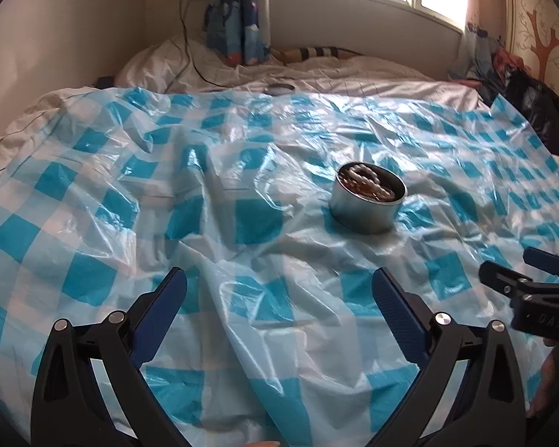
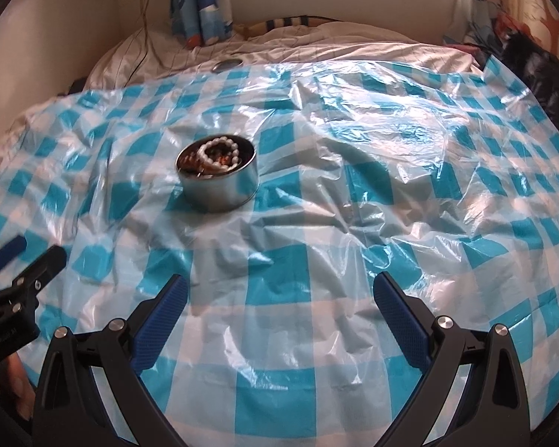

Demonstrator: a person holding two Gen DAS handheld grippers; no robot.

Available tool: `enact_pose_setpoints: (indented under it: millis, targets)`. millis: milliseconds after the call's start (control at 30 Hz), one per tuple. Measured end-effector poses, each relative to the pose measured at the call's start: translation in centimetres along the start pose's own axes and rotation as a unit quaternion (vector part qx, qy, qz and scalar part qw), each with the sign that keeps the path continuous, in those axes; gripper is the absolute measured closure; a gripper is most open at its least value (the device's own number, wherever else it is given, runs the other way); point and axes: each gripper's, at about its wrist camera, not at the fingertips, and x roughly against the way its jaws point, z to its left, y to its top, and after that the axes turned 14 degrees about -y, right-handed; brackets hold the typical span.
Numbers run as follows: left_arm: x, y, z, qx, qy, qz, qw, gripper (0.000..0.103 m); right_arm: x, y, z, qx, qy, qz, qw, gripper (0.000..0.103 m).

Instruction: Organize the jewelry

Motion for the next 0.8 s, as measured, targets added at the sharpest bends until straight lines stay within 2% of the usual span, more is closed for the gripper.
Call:
enact_pose_setpoints:
  millis: [133,433,533,800]
  targets:
    - [-0.9,0.2,0.9,0.025,-0.009,0.009,0.9996,0.008,-0.1,0.2,0.3,-0.006,0.001,-0.005,1.0,0.007]
    - [-2.1,0.1,0.5,0.02,-0.008,0.017,0.9996,0.008,-1.4,-0.1,1.2,0.017,-0.021,-0.034,0.999,0.007]
    - [-2.8,0.1,0.5,0.02,-0.003,0.024,0.9995,0.008,-2.9,-0.1,0.9,0.011,-0.022,-0.006,1.0,0.007]
    - [-4.3,0.2,-0.5,0.01,0.001,0.034,0.9994,0.008,-3.3,0.0,0.2,0.007,-0.021,-0.008,1.0,0.007]
